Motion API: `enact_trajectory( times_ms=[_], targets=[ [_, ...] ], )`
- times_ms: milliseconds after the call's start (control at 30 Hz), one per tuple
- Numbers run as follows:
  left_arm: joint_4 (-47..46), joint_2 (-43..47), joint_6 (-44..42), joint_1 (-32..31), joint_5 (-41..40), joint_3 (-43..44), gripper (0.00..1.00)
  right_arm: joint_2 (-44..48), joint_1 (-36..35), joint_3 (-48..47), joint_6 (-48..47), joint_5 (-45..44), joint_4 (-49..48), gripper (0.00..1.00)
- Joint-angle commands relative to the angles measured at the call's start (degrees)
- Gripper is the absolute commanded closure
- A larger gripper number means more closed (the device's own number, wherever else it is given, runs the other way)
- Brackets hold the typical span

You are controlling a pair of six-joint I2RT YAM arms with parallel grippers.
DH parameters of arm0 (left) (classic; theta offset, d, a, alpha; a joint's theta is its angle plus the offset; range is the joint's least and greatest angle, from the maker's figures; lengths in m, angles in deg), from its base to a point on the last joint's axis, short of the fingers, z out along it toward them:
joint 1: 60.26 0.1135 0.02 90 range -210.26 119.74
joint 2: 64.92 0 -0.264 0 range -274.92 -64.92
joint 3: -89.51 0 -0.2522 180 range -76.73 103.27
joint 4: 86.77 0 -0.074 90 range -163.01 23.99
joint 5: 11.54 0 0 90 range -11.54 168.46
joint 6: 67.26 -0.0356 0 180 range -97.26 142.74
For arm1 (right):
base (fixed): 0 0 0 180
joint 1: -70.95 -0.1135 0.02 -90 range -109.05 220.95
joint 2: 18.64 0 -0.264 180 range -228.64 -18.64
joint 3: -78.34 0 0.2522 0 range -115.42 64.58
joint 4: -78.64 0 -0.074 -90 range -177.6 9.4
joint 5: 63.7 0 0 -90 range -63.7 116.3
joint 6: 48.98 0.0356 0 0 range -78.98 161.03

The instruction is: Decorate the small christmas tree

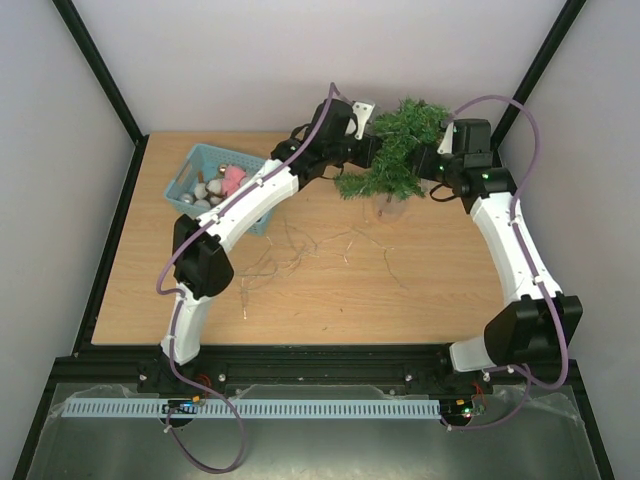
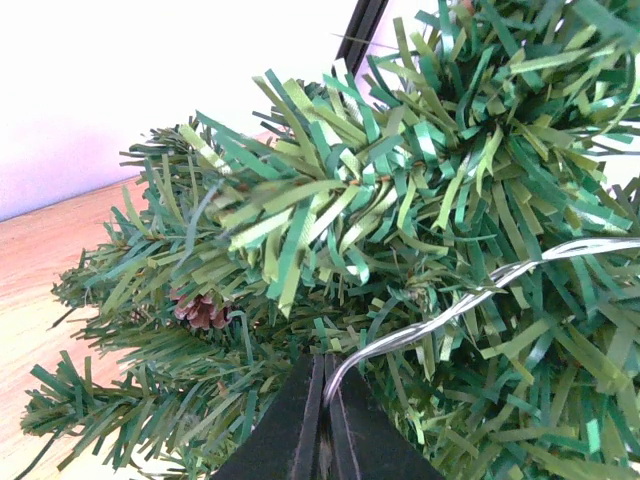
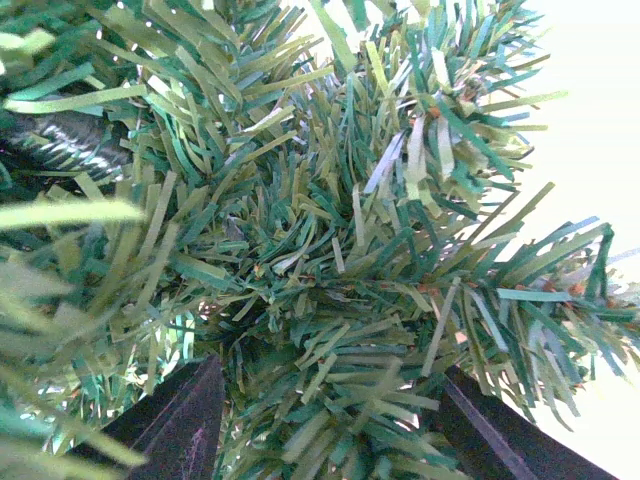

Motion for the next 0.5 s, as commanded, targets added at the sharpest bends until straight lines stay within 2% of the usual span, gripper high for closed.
enact_trajectory(
  times_ms=[0, 267, 400, 467],
  targets=[
    [-1.18, 2.92, -0.61, -0.4, -0.85, -0.21, 0.98, 2.12, 0.19, -0.21, 0.68, -1.46, -0.37, 0.45],
    [-0.77, 3.16, -0.61, -0.42, -0.97, -0.1, 0.98, 4.34, 0.21, -1.81, 0.32, -3.23, 2.36, 0.45],
    [-0.55, 3.29, -0.87, -0.42, -1.19, -0.25, 0.98, 4.88, 0.19, -2.07, 0.08, -2.75, 2.89, 0.53],
    [-0.45, 3.4, -0.89, -0.42, -1.2, -0.31, 0.98, 4.11, 0.19, -3.15, 0.03, -2.71, 4.23, 0.53]
  ],
)
